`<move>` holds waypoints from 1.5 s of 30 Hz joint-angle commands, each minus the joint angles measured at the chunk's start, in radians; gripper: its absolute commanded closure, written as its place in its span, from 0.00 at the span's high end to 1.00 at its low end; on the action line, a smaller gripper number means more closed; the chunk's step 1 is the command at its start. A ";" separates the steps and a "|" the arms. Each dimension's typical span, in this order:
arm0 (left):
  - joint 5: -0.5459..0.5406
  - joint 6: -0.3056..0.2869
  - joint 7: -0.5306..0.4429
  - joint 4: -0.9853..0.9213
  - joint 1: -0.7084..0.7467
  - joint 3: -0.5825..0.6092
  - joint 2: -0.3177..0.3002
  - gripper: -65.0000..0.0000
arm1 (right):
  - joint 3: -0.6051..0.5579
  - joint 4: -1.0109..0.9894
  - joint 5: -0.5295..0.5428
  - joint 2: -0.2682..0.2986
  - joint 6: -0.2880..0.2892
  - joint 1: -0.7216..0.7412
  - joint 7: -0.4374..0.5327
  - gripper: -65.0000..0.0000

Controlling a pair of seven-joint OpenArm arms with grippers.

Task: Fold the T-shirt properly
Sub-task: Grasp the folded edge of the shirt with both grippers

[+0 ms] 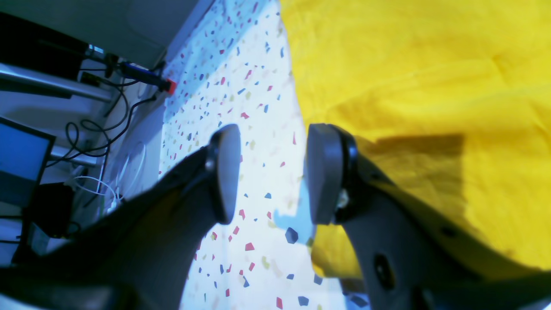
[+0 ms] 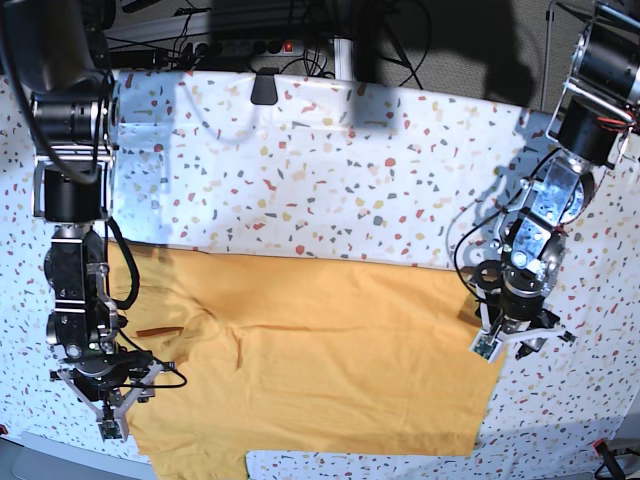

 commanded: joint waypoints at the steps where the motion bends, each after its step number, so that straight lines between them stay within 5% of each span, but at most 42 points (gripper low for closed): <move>1: -0.005 0.019 -0.019 0.012 -0.031 -0.008 -0.011 0.39 | 0.006 0.017 0.003 0.011 0.005 0.039 -0.006 0.43; 4: -0.055 0.018 0.002 0.012 -0.029 -0.008 -0.011 0.39 | 0.006 0.017 0.002 0.012 0.005 0.037 -0.064 0.43; 9: -0.296 0.006 0.003 0.013 -0.031 -0.008 -0.011 0.39 | 0.006 0.017 0.037 0.012 0.005 0.014 -0.077 0.43; 14: -0.409 -0.100 0.005 0.008 -0.029 -0.023 0.001 0.39 | 0.006 0.017 0.079 0.011 0.005 -0.095 -0.011 0.43; 22: -0.582 -0.248 0.063 -0.044 -0.031 -0.231 0.097 0.39 | 0.007 0.017 0.192 0.013 0.007 -0.181 0.029 0.43; 28: -0.589 -0.271 0.145 -0.051 -0.029 -0.250 0.094 0.39 | 0.008 0.001 0.209 0.014 0.038 -0.180 0.032 0.43; 36: -0.590 -0.271 0.054 -0.098 -0.029 -0.250 0.095 0.39 | 0.010 -0.218 0.198 0.019 0.070 -0.116 0.095 0.43; 45: -0.589 -0.272 0.090 -0.230 -0.011 -0.249 0.113 0.39 | 0.021 -0.288 0.197 0.017 0.108 -0.095 0.071 0.43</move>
